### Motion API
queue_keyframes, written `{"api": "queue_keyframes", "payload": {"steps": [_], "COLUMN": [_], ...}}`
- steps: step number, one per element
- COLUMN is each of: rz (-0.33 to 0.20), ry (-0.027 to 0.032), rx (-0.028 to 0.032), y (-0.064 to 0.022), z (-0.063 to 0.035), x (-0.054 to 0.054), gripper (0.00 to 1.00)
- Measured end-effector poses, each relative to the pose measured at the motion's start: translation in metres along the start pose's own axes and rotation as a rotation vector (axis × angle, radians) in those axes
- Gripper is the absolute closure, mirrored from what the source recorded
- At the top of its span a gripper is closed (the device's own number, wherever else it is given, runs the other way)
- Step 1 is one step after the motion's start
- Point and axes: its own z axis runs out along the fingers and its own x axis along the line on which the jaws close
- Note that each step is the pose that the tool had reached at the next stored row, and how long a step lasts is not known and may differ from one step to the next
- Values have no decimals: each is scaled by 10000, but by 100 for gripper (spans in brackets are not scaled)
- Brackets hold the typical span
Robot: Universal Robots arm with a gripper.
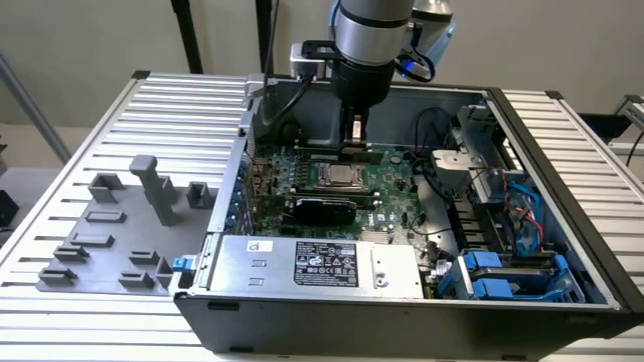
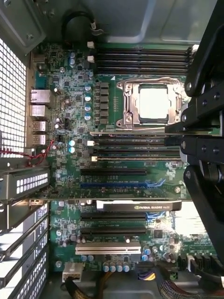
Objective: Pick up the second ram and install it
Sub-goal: 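Insert the second ram into the second slot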
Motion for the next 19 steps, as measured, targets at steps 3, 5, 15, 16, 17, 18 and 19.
{"api": "queue_keyframes", "payload": {"steps": [3, 5, 15, 16, 17, 18, 19], "rz": [-1, -1, -2, -2, -2, -2, -2], "ry": [1, 0, 1, 0, 0, 1, 1], "rx": [0, 0, 0, -1, 0, -1, -1], "y": [-2, -3, -8, -9, -9, -10, -10], "z": [53, 90, 272, 290, 307, 325, 343], "x": [3, 5, 15, 16, 17, 18, 19], "gripper": [86, 86, 86, 86, 86, 86, 86]}}
